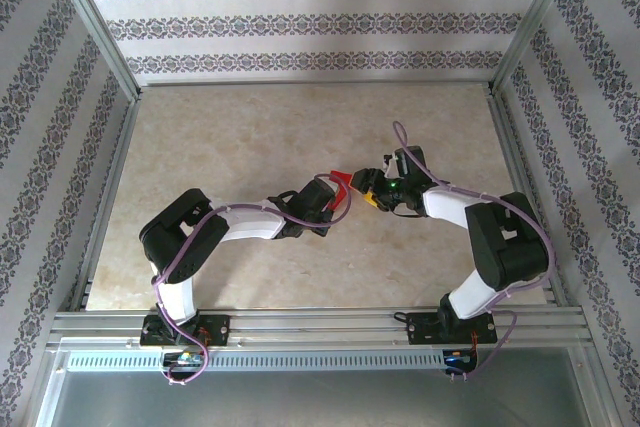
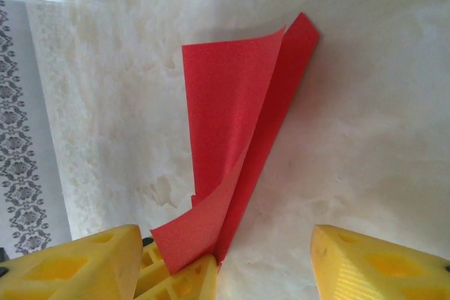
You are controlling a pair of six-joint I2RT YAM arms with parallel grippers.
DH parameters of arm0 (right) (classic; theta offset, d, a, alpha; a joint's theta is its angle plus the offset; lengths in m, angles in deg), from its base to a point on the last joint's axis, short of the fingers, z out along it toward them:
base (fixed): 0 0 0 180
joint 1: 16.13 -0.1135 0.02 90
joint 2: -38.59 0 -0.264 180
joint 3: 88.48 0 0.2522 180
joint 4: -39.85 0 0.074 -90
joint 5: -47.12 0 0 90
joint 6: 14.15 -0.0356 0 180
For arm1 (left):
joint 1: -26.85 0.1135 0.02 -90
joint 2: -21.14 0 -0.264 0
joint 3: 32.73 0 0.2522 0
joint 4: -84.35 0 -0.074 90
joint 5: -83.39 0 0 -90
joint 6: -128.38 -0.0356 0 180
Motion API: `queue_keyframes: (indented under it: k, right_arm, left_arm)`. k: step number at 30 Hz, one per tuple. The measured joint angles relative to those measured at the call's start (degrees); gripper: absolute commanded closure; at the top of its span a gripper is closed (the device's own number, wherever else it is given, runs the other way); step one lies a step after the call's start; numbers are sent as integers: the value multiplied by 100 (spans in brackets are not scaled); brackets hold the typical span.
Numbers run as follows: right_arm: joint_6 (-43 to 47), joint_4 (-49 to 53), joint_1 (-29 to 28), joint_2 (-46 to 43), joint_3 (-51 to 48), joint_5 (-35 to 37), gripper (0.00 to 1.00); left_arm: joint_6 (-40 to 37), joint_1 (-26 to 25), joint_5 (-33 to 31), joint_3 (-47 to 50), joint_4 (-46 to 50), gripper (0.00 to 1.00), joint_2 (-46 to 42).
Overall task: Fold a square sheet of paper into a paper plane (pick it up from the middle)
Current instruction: Fold the wing for the fifth time at the center of the table.
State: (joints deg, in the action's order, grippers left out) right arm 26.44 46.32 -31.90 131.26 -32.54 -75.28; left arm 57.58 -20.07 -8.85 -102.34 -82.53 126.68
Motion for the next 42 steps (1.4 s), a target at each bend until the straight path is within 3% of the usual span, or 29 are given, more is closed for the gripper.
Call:
queue_keyframes:
  k: [18, 25, 35, 42]
  right_arm:
    - [-22, 343, -175, 431, 321, 22, 42]
    - [-22, 435, -177, 470, 334, 20, 43]
    - [-22, 503, -212, 492, 396, 22, 44]
    - [-22, 546, -212, 525, 396, 24, 44]
  left_arm:
    - [35, -2, 293, -63, 0, 79, -2]
    - [28, -2, 380, -90, 0, 73, -4]
    - [17, -2, 422, -94, 0, 77, -4]
    - [4, -2, 498, -105, 0, 70, -37]
